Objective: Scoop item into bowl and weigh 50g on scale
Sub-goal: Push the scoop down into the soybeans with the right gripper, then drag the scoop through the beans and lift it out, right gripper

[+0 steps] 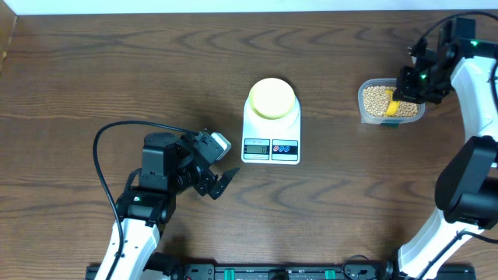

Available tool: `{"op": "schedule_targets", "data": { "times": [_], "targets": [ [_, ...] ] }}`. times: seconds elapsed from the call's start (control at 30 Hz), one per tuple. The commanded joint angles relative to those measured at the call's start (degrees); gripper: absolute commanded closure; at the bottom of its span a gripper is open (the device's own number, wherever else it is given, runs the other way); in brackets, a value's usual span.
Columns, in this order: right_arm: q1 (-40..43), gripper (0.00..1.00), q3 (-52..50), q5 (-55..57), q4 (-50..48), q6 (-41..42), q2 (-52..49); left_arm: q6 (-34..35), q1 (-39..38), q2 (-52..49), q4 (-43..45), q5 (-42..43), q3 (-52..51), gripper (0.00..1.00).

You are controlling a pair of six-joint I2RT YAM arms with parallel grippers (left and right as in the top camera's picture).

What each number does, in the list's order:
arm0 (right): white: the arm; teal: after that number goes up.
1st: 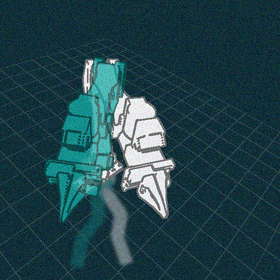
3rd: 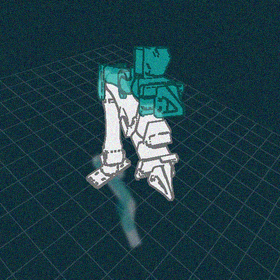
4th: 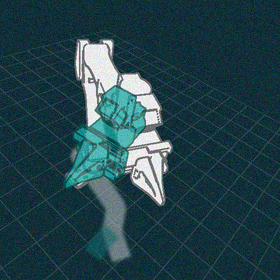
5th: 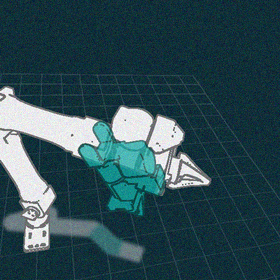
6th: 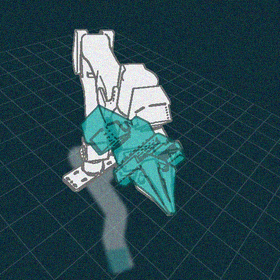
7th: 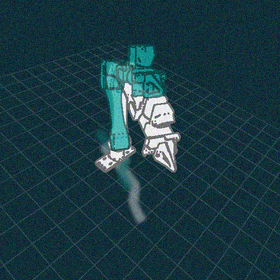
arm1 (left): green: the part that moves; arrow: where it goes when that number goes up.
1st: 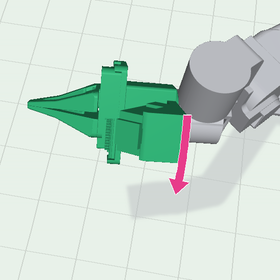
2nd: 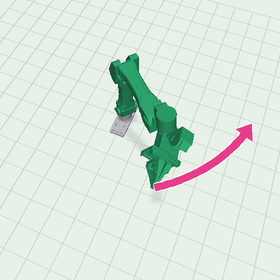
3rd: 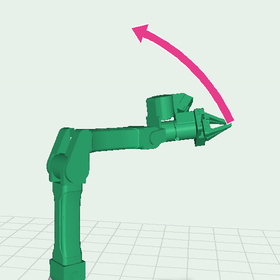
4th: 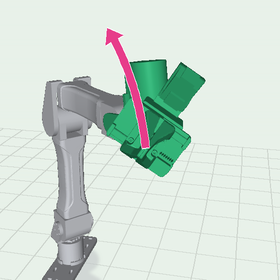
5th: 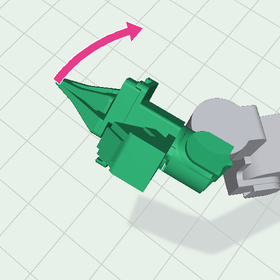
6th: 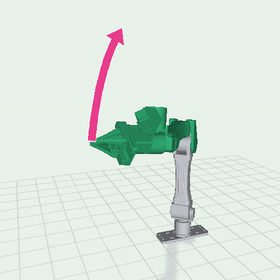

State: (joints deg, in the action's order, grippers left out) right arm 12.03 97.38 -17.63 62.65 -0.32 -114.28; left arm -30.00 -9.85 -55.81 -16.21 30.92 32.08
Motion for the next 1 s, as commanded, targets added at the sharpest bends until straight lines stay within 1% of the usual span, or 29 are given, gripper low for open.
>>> {"op": "schedule_targets", "data": {
  "times": [0.0, 0.13, 0.27, 0.47, 0.73, 0.97],
  "targets": [
    [0.8, 0.99, 0.0, -5.6, 0.2, -2.4, -2.5, 0.1, 0.2, 0.5, 0.0, -0.5, 0.5, 0.01],
    [0.6, 0.99, 0.0, -9.6, -0.1, -3.0, -4.6, 0.1, 0.2, 0.5, 0.0, -0.5, 0.5, 0.01],
    [0.7, 0.99, 0.0, -10.5, 0.1, -3.0, -4.7, 0.1, 0.2, 0.5, 0.0, -0.5, 0.5, 0.01],
    [2.2, 0.99, 0.0, -17.1, 0.4, -3.0, -4.6, 0.1, 0.2, 0.5, 0.0, -0.5, 0.5, 0.00],
    [6.8, 0.99, 0.0, -18.2, 2.7, -3.7, -4.5, 0.1, 0.2, 0.5, 0.0, -0.5, 0.5, 0.01],
    [12.1, 0.99, 0.0, -23.8, 2.8, -4.1, -4.4, 0.1, 0.2, 0.5, 0.0, -0.5, 0.5, 0.01]
  ]
}}
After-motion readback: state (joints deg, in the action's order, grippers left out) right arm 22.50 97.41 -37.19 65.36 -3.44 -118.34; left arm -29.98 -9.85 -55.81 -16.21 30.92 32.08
